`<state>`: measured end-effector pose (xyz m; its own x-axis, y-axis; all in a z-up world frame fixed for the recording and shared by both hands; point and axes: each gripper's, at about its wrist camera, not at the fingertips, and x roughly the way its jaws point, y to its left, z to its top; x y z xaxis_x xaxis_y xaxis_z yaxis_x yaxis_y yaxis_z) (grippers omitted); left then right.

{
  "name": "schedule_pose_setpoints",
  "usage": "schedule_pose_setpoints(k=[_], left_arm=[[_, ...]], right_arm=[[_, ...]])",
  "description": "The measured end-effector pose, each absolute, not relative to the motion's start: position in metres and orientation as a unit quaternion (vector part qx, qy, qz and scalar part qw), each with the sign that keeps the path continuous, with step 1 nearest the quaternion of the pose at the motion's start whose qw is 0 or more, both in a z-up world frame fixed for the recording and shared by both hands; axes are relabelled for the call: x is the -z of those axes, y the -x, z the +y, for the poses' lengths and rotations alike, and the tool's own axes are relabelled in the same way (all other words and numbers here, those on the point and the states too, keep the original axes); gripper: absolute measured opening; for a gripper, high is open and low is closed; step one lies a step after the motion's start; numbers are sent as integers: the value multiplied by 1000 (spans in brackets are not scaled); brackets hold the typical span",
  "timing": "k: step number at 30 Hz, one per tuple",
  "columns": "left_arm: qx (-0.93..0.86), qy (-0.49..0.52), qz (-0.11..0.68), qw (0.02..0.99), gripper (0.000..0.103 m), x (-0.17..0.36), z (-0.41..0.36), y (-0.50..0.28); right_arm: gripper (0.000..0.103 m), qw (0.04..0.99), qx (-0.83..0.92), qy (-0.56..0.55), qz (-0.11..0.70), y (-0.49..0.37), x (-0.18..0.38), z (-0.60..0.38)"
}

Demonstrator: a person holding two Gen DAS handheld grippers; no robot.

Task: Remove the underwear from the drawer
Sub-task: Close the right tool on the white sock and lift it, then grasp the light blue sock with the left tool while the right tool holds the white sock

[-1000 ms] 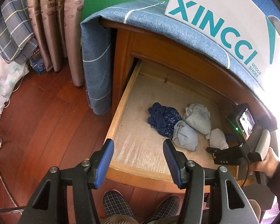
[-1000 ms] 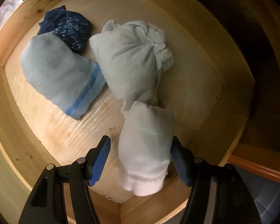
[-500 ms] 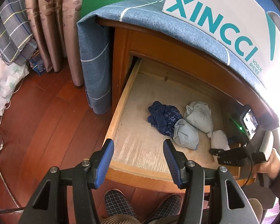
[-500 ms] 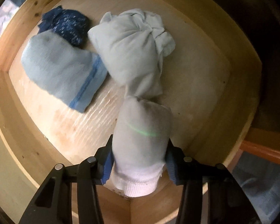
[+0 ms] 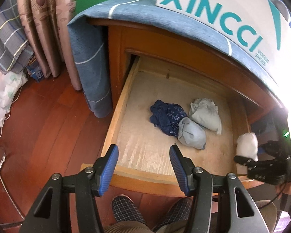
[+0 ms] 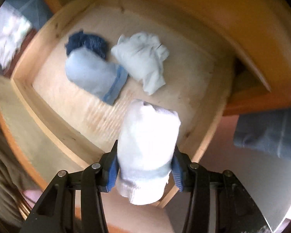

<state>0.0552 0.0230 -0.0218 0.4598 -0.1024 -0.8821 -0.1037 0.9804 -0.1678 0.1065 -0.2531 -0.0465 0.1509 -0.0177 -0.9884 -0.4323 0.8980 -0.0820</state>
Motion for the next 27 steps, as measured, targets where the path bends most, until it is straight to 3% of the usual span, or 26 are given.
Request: schedule_pose_setpoints(k=[9, 16, 27], left_arm=[[75, 50, 535, 840, 56, 26, -3, -70], [127, -32, 569, 812, 56, 44, -37, -99], [222, -188, 595, 750, 56, 77, -93, -128]], right_arm=[[44, 777, -75, -114, 614, -75, 1, -309], [44, 812, -38, -138, 566, -51, -4, -304], [44, 811, -39, -135, 568, -60, 17, -293]])
